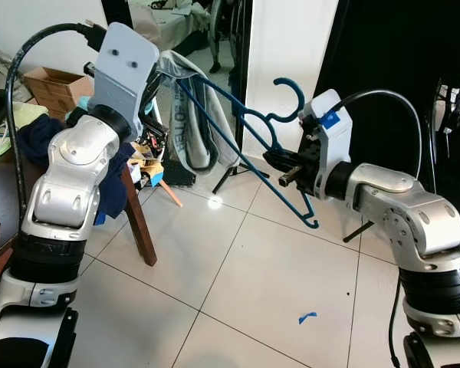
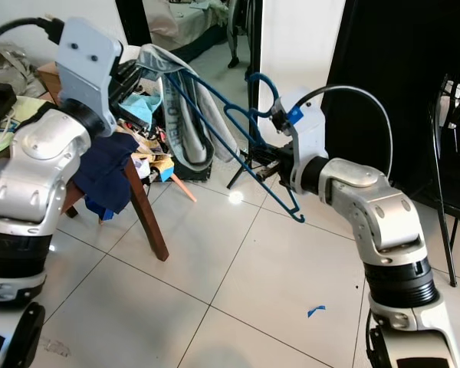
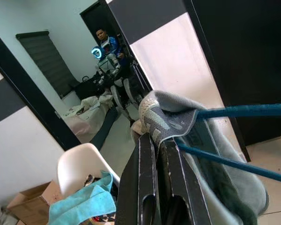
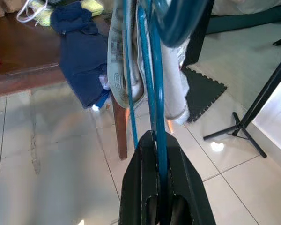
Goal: Hang hanger
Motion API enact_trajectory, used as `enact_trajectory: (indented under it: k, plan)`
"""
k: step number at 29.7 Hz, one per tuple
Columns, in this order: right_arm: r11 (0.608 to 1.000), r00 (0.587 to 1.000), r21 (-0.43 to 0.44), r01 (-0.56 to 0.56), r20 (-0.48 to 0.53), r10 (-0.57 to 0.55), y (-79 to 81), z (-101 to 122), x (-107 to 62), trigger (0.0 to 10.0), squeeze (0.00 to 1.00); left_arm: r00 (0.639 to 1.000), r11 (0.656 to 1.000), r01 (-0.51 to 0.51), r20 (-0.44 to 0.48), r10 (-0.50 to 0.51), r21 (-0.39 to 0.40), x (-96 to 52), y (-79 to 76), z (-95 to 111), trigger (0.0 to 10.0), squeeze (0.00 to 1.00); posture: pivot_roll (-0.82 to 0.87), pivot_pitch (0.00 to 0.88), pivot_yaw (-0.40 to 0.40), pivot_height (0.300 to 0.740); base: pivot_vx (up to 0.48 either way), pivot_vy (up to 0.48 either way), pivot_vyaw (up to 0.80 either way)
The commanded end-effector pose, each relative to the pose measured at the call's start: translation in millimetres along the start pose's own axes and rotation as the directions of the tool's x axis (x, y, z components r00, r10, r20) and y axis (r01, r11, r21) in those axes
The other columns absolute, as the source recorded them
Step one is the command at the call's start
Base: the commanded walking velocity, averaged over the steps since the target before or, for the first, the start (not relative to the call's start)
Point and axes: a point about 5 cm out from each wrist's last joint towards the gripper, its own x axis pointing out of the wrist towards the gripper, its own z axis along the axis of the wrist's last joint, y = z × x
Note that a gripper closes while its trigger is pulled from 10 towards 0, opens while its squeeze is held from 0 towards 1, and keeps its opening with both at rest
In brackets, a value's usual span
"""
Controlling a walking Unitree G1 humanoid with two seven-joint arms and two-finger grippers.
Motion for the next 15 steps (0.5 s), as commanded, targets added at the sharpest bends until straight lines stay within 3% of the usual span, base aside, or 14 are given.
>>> enact_trajectory:
  k: [1,5,7,8,11,13,15]
  plan:
    - [0.999,1.000,-0.012,-0.030,-0.007,0.030,5.2,0,0.2,10.0,0.00,1.000,1.000,-0.008,0.001,0.008,0.030,-2.7,3.4,-1,10.0,0.00,-0.02,0.088,0.057,0.740,0.000,0.000,0.00]
    - [0.995,0.991,-0.075,-0.063,-0.119,0.054,7.9,-15,-5.0,10.0,0.00,0.999,0.998,-0.035,0.005,0.035,0.061,-3.1,14.3,-1,10.0,0.00,-0.02,0.086,0.059,0.740,0.000,0.000,0.00]
    - [0.995,0.991,-0.075,-0.063,-0.119,0.054,7.9,-15,-5.0,10.0,0.00,0.999,0.998,-0.035,0.005,0.035,0.061,-3.1,14.3,-1,10.0,0.00,-0.02,0.086,0.059,0.740,0.000,0.000,0.00]
    - [0.996,0.987,-0.091,-0.024,-0.162,0.009,-0.1,-21,-7.6,10.0,0.00,0.999,0.996,-0.034,0.010,0.033,0.082,-3.0,16.8,0,10.0,0.00,-0.02,0.086,0.063,0.740,0.000,0.000,0.00]
    - [0.996,0.987,-0.091,-0.024,-0.162,0.009,-0.1,-21,-7.6,10.0,0.00,0.999,0.996,-0.034,0.010,0.033,0.082,-3.0,16.8,0,10.0,0.00,-0.02,0.086,0.063,0.740,0.000,0.000,0.00]
    - [0.993,0.980,-0.110,0.043,-0.191,-0.064,-13.1,-23,-12.8,10.0,0.00,1.000,0.993,-0.024,0.015,0.022,0.120,-3.1,17.5,2,10.0,0.00,-0.01,0.086,0.069,0.740,0.000,0.000,0.00]
    - [0.992,0.979,-0.111,0.062,-0.186,-0.082,-15.8,-22,-14.3,10.0,0.00,1.000,0.992,-0.018,0.017,0.016,0.126,-3.1,17.1,3,10.0,0.00,-0.01,0.086,0.071,0.740,0.000,0.000,0.00]
